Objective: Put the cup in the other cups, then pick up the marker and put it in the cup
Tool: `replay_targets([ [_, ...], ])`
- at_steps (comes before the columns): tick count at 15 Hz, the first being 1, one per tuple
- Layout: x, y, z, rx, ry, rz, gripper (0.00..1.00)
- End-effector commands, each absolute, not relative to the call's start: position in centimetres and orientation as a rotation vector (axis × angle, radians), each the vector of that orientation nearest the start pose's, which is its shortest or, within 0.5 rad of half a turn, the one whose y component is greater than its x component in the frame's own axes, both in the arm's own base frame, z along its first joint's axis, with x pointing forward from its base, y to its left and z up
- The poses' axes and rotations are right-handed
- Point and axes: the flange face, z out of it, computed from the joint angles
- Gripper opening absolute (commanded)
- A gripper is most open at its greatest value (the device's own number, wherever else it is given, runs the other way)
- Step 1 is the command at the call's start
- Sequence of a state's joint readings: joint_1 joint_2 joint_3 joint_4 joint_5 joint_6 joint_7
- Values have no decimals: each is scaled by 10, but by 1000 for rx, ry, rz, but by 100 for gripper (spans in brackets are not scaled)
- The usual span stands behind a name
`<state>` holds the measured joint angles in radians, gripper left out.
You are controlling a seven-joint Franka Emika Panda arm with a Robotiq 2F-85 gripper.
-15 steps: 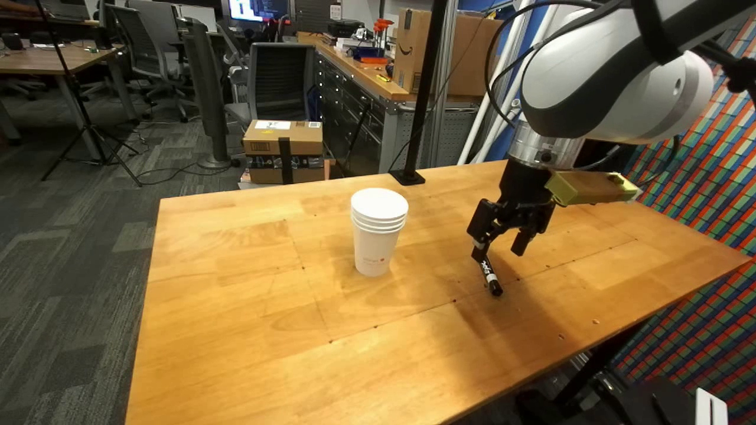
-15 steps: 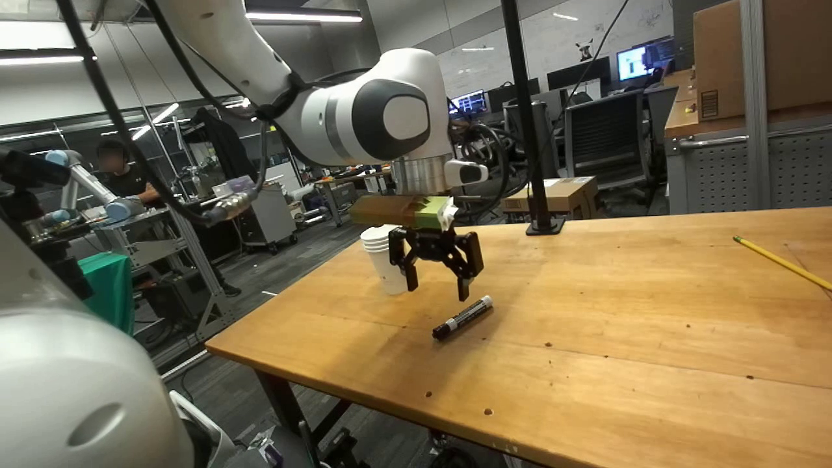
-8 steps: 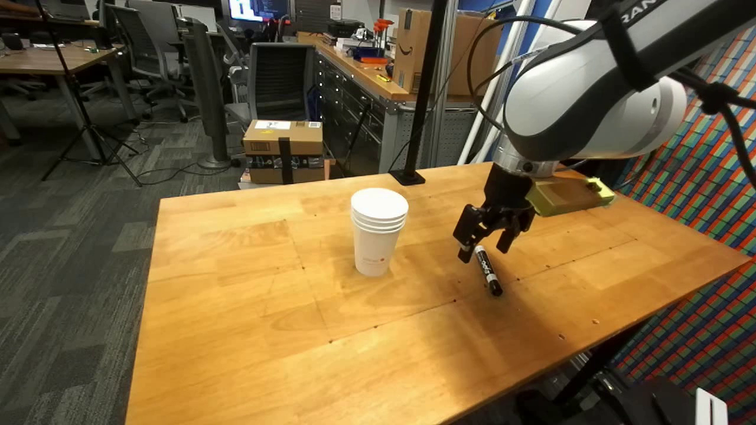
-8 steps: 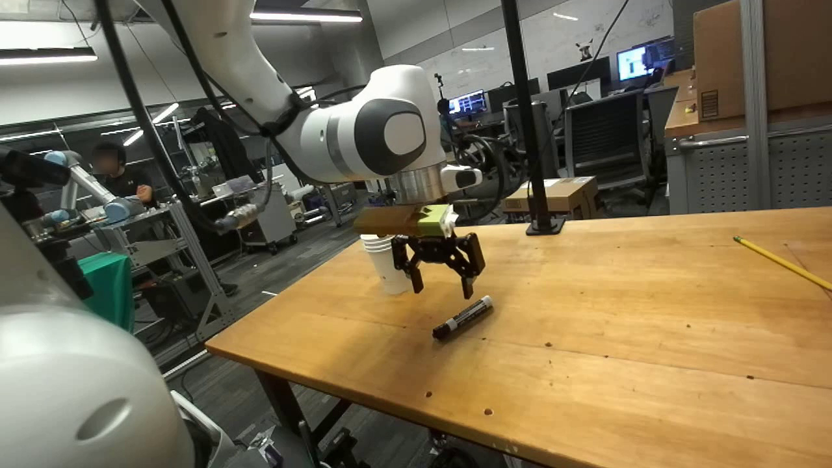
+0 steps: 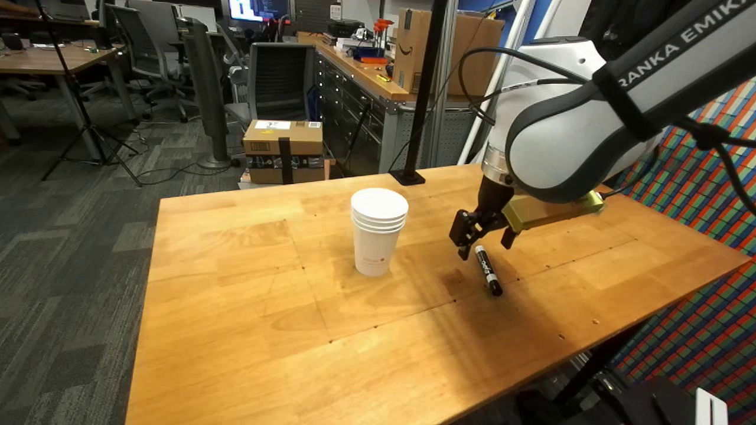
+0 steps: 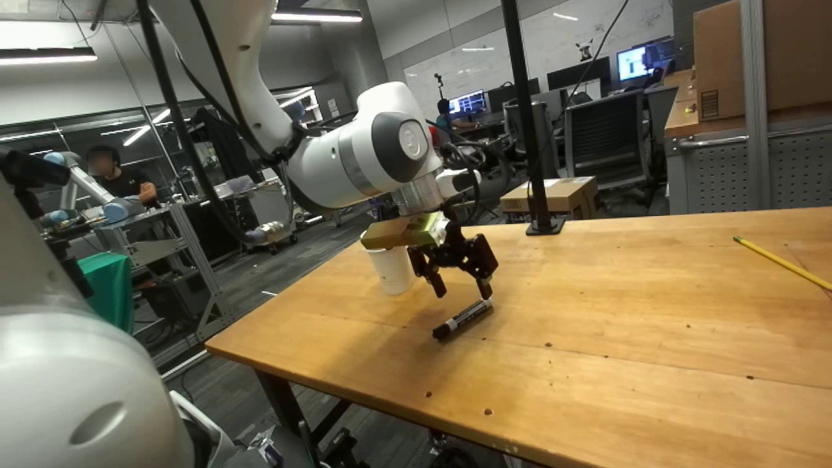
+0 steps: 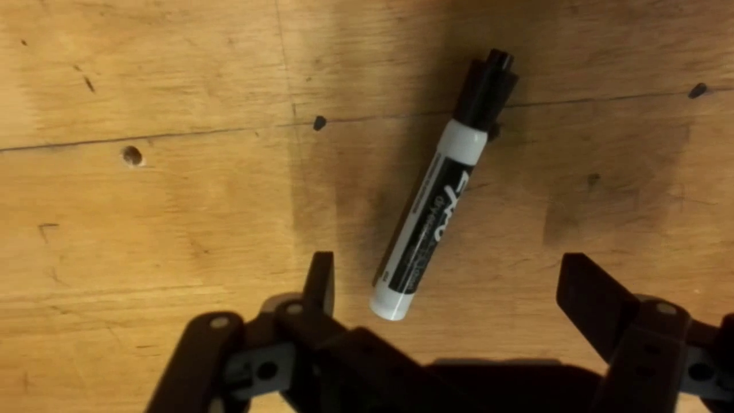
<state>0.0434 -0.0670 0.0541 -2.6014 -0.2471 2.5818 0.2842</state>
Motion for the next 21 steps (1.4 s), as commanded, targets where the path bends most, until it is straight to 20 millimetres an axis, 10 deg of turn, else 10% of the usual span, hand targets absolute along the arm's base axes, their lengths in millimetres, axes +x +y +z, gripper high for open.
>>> replay_targets([
  [1, 443, 47, 283, -3312, 69, -155, 100],
  [13, 432, 35, 263, -3326, 401, 126, 100],
  [21, 433, 32, 263, -3308, 450, 214, 27],
])
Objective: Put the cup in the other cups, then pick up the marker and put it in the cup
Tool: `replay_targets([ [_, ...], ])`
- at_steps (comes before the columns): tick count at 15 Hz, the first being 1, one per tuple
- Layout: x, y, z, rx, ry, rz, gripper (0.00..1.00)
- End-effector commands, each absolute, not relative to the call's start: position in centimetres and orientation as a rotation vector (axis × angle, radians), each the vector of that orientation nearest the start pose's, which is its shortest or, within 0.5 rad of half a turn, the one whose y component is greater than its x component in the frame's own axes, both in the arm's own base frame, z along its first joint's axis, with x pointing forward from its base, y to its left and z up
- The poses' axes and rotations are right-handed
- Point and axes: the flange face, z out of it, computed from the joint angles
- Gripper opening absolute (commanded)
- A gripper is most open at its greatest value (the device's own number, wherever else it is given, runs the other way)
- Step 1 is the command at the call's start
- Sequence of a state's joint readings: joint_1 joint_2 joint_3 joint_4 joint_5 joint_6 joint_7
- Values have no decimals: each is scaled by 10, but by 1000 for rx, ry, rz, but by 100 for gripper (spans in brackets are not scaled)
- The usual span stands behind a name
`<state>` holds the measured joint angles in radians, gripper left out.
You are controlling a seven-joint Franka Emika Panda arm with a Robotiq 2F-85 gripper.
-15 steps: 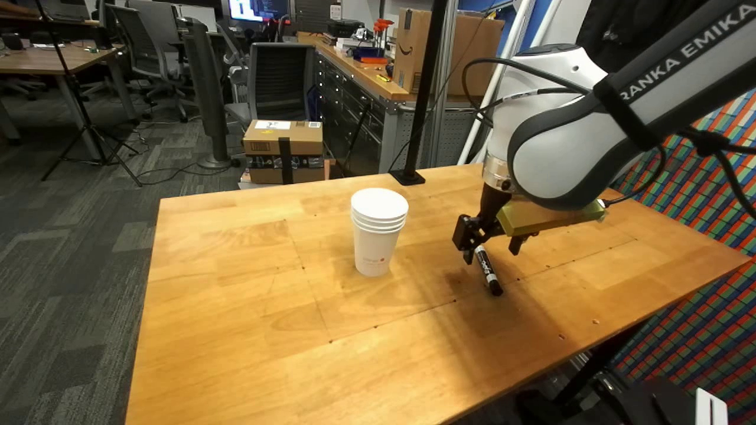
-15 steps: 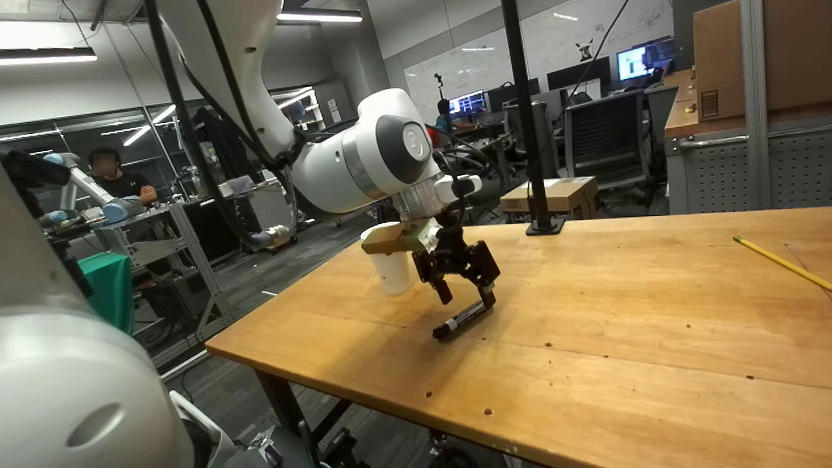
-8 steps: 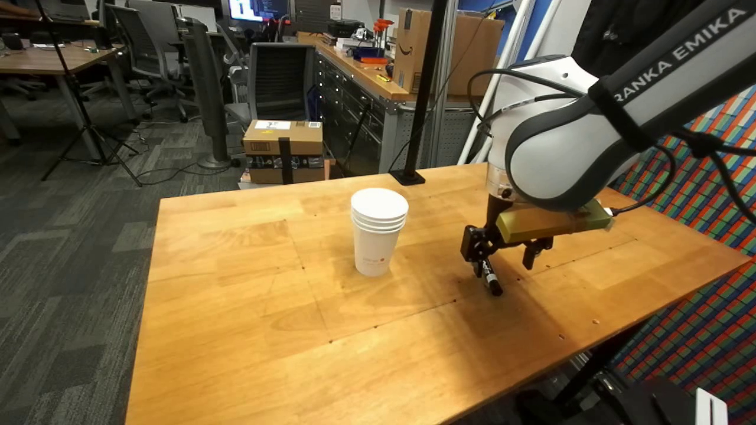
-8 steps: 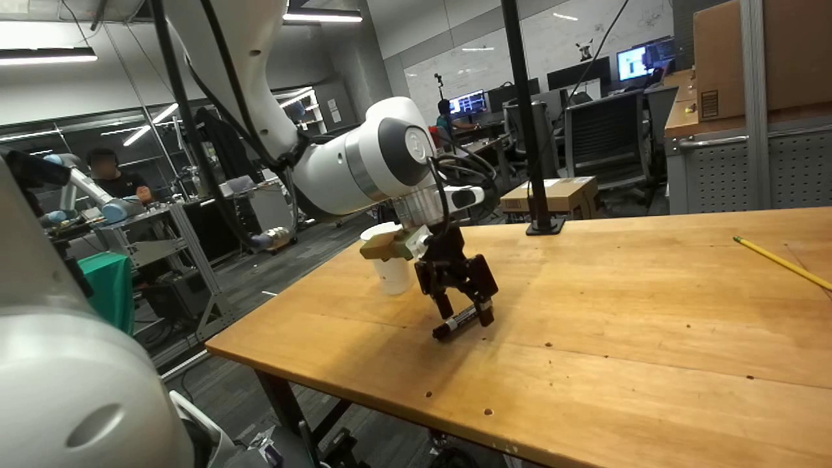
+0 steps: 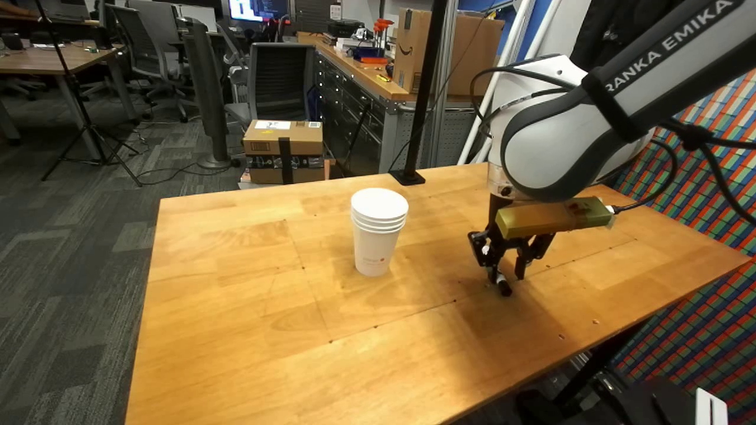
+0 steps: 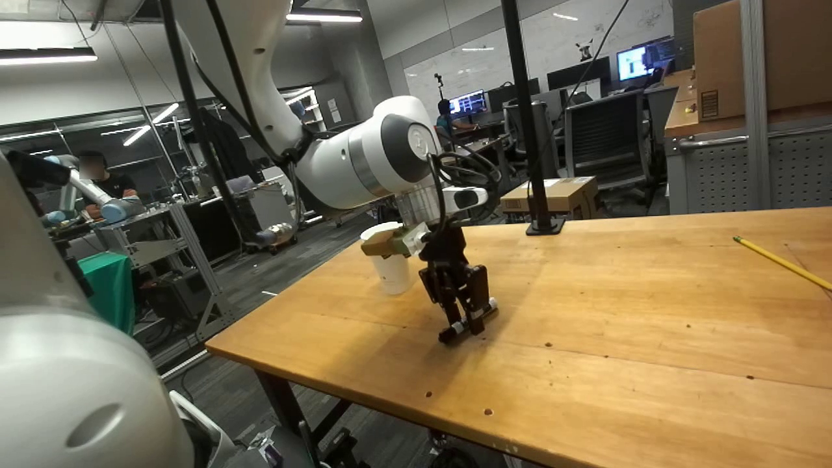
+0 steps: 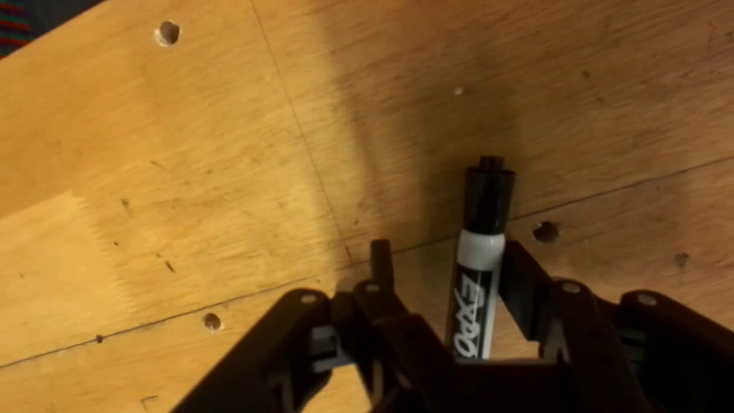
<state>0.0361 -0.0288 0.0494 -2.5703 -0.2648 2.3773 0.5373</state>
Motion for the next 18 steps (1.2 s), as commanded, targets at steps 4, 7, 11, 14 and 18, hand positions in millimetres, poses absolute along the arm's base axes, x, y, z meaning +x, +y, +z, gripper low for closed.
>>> replay_targets([
  [4, 432, 30, 262, -3292, 475, 256, 6],
  [7, 434, 28, 263, -3273, 508, 289, 10],
  [11, 438, 30, 271, -3275, 506, 278, 10],
  [14, 447, 38, 285, -3283, 459, 224, 10],
  [18, 459, 54, 311, -3302, 360, 136, 10],
])
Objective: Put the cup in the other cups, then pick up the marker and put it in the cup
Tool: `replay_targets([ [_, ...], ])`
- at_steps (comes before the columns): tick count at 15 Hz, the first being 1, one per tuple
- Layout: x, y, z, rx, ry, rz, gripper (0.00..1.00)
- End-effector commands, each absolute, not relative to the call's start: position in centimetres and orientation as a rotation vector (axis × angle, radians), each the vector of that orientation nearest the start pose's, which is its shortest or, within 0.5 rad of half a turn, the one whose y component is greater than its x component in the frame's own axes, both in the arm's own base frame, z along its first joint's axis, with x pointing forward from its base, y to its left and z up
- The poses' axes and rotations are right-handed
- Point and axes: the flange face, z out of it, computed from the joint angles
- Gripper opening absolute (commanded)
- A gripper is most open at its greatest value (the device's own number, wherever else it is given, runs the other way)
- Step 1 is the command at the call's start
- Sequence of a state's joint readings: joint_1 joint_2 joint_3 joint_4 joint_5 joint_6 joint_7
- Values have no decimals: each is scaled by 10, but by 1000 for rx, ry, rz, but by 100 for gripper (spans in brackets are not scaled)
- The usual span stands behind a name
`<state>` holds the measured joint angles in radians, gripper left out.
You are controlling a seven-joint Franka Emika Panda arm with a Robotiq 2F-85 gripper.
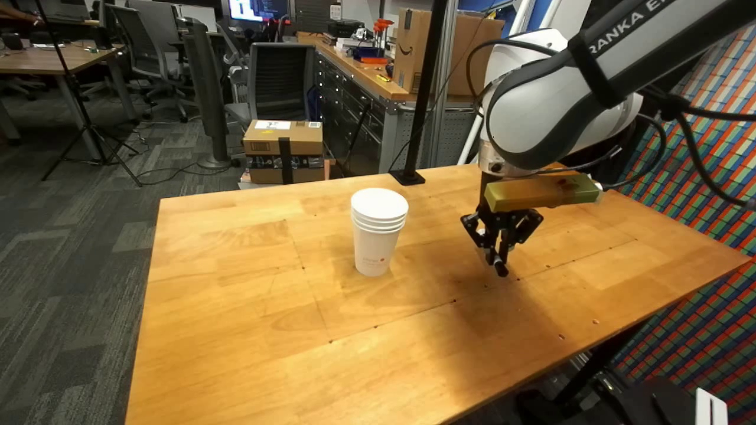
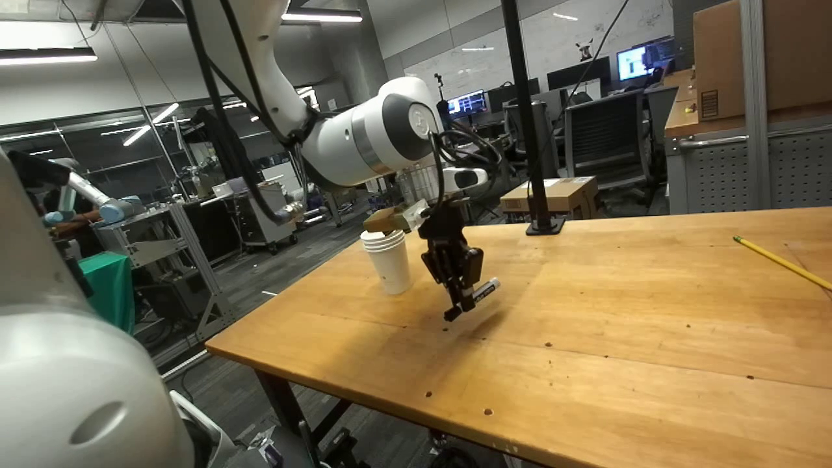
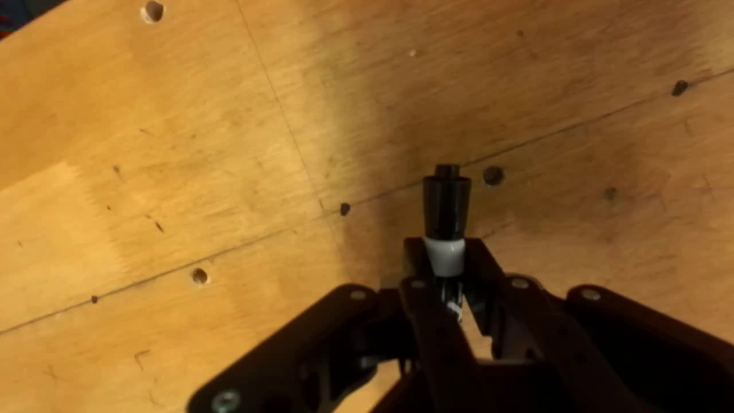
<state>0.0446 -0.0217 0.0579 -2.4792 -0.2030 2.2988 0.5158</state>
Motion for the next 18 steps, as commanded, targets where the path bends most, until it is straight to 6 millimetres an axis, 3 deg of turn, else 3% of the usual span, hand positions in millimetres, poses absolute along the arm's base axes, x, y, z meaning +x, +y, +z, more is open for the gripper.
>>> replay_targets([
  [1, 462, 59, 317, -3307, 336, 116, 10],
  [7, 474, 99, 364, -3353, 169, -72, 10],
  [12, 472, 155, 400, -3363, 50, -268, 10],
  [18, 467, 215, 436, -3300, 113, -514, 10],
])
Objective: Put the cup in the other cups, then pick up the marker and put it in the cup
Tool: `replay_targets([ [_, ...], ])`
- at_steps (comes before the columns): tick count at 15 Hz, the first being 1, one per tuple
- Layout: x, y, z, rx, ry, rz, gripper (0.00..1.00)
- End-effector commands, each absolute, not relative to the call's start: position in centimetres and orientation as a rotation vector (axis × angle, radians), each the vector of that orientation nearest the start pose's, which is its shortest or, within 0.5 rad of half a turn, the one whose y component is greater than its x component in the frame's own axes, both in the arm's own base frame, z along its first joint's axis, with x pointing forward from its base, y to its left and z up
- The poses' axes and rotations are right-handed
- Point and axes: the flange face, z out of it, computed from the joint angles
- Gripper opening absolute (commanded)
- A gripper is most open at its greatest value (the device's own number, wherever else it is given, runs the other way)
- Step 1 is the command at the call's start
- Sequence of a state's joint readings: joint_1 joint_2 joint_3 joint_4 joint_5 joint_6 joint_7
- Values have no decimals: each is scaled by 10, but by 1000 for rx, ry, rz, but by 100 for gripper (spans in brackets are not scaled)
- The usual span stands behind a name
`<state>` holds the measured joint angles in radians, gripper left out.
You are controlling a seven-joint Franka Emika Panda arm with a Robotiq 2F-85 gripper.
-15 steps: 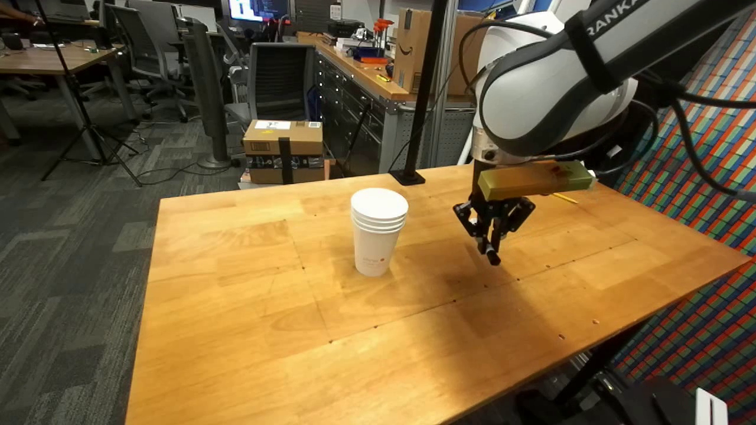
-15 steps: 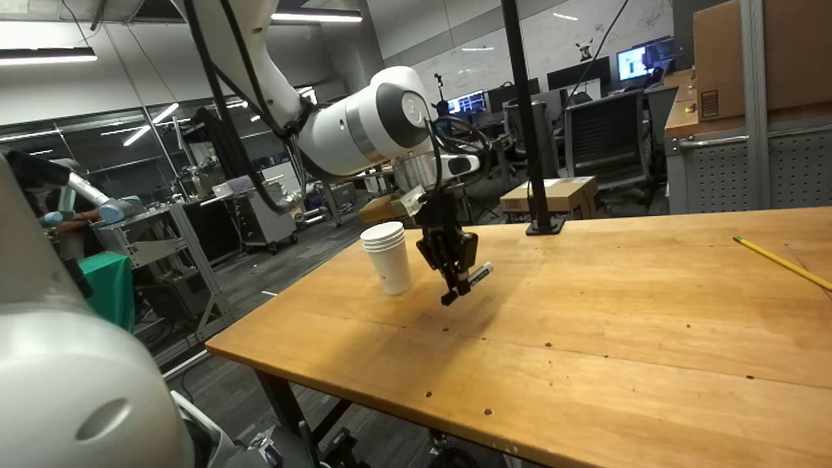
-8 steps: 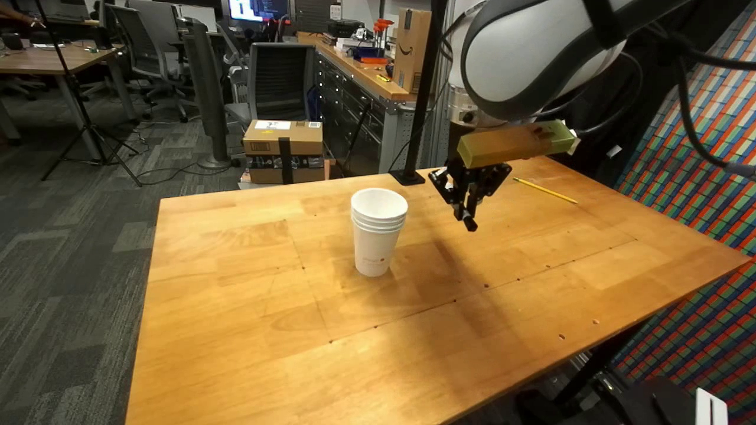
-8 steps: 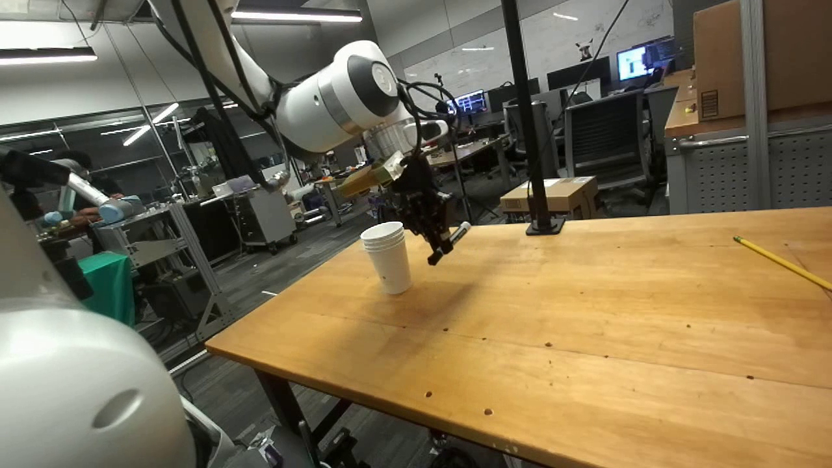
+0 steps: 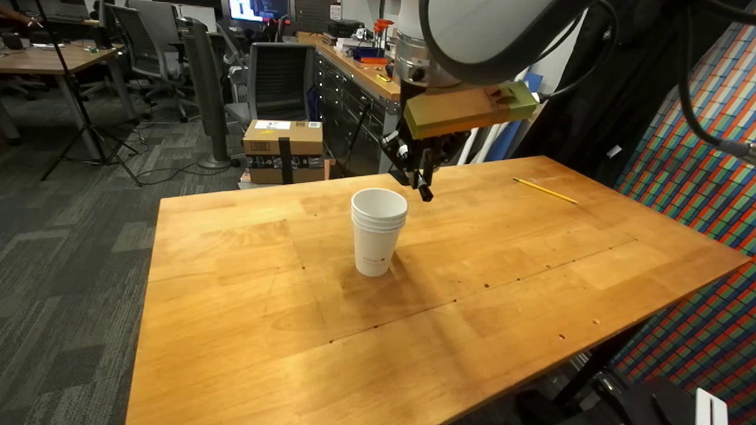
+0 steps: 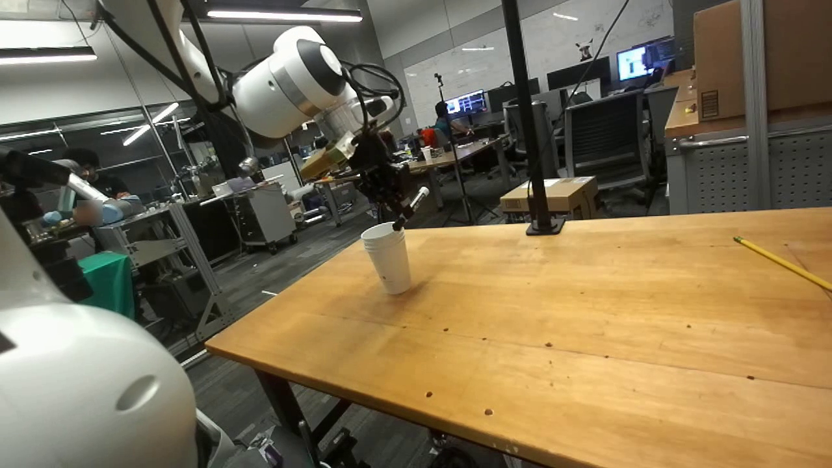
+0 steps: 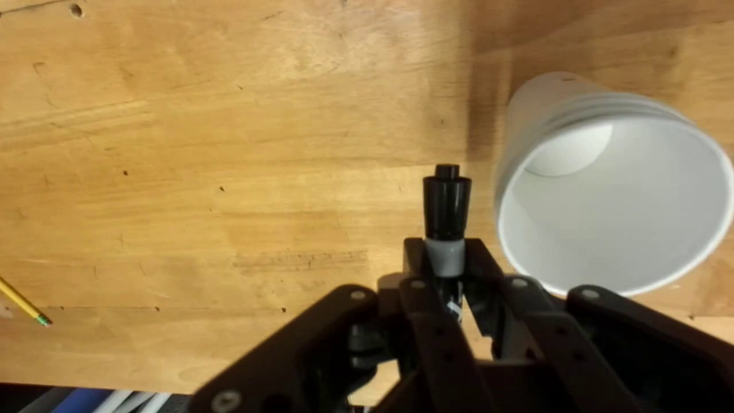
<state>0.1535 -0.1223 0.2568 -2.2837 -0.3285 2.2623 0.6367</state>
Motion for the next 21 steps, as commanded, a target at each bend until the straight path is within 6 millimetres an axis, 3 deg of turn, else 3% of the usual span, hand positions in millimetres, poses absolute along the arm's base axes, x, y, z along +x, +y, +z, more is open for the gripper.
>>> replay_targets([
  [1, 466, 221, 439, -3291, 133, -541, 10],
  [6, 458, 238, 452, -3257, 254, -661, 10],
  [10, 449, 247, 450, -3197, 390, -699, 10],
  [21, 423, 274, 427, -3087, 446, -715, 10],
])
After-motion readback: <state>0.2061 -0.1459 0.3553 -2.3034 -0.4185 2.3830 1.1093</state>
